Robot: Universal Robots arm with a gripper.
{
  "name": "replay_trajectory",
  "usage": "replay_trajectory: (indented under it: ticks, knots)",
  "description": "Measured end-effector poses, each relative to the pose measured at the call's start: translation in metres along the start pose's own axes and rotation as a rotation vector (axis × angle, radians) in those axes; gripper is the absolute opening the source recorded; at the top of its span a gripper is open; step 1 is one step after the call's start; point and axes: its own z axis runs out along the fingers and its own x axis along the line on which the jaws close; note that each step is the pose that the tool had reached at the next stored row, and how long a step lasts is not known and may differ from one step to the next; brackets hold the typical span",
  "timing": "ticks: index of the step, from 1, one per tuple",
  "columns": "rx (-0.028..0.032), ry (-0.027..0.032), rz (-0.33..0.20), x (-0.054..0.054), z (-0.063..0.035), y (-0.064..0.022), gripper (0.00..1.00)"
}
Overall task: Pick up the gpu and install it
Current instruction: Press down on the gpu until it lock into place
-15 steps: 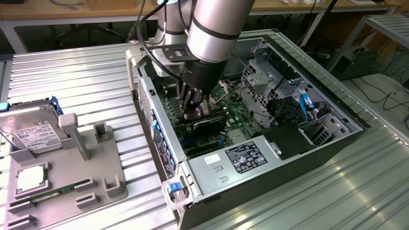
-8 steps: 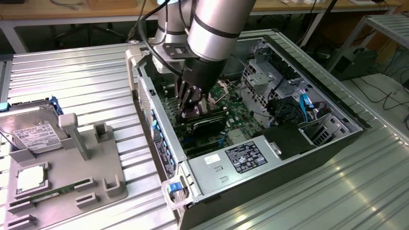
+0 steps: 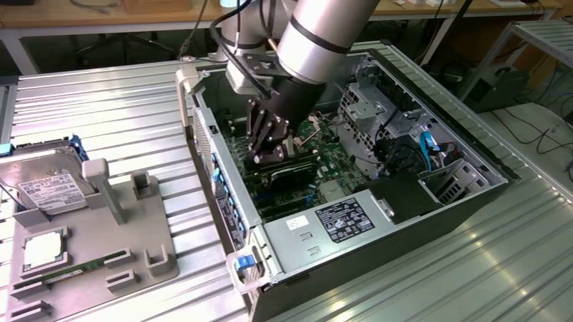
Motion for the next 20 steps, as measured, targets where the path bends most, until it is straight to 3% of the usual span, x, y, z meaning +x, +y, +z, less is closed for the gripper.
replay_trajectory:
  ticks: [1,3,4,20]
  knots:
    - [-0.0195,-0.0001,0.0,0.0,-0.0004,-0.0012,0.11]
    - [-0.0743,-0.0008,0.001,0.0002,-0.0018,-0.0056,0.11]
    - [-0.0851,-0.0001,0.001,0.0003,-0.0022,-0.0068,0.11]
    - [-0.1075,-0.0005,0.001,0.0021,0.0033,-0.0026,0.11]
